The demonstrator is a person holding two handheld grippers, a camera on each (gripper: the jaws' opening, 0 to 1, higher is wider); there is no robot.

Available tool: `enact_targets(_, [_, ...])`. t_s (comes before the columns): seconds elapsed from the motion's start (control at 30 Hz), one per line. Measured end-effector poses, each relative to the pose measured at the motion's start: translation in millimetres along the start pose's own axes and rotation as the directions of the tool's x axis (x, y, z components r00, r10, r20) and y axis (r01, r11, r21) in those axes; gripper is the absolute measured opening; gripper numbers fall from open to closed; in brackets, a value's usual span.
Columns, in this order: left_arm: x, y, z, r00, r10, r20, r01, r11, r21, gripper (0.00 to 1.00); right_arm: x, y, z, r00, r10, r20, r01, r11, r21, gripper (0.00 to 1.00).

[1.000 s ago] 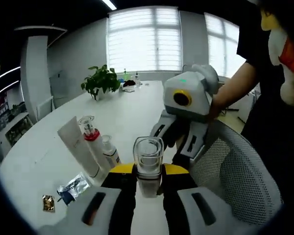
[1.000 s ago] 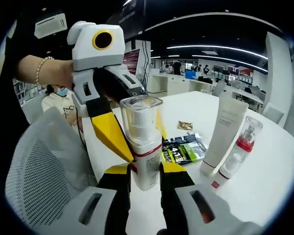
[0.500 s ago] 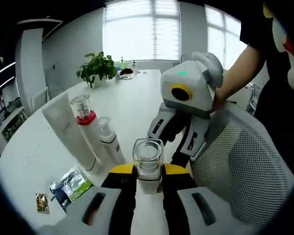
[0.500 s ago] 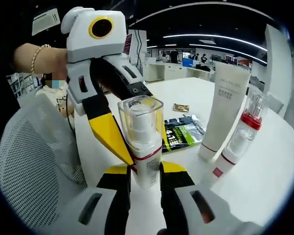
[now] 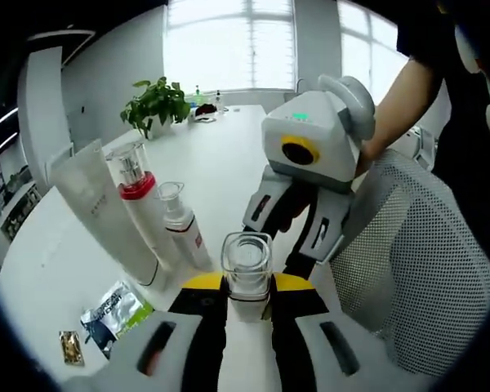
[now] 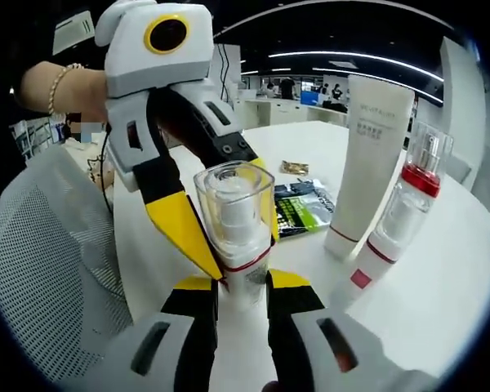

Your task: Arrange the skincare products in the storage area until every visible bottle or jar stands upright without overlapping.

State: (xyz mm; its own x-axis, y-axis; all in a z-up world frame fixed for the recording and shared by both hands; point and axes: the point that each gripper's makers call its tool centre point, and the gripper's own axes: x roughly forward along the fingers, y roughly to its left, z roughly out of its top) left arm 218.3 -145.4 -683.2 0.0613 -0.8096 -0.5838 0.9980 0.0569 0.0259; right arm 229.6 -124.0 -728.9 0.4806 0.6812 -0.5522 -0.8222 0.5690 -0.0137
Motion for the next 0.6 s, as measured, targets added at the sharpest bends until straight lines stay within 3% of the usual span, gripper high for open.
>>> enact_targets(0.47, [5,5.8,-0.2,1.0,-0.018,0.008,0.017,1.0,0.007,0.14,4,-7,-4.8,1.0,-0.011,0.003,0.011,1.0,0.011,0.23])
enact_targets(0.57, [6,7.3,1.0,1.0,-0.022,0.009,0.022,1.0,0.014,0.14,5,-9,-15.9,0.998,-0.023,-0.055,0.022,0.999,-0.023,0.23])
enact_targets(0.6, [6,7.9,1.5,1.0,-0.025,0.009,0.025,1.0,0.018,0.14,6,-8,-16.2,0.999,-0.021,-0.046,0.02,1.0,-0.016,0.24])
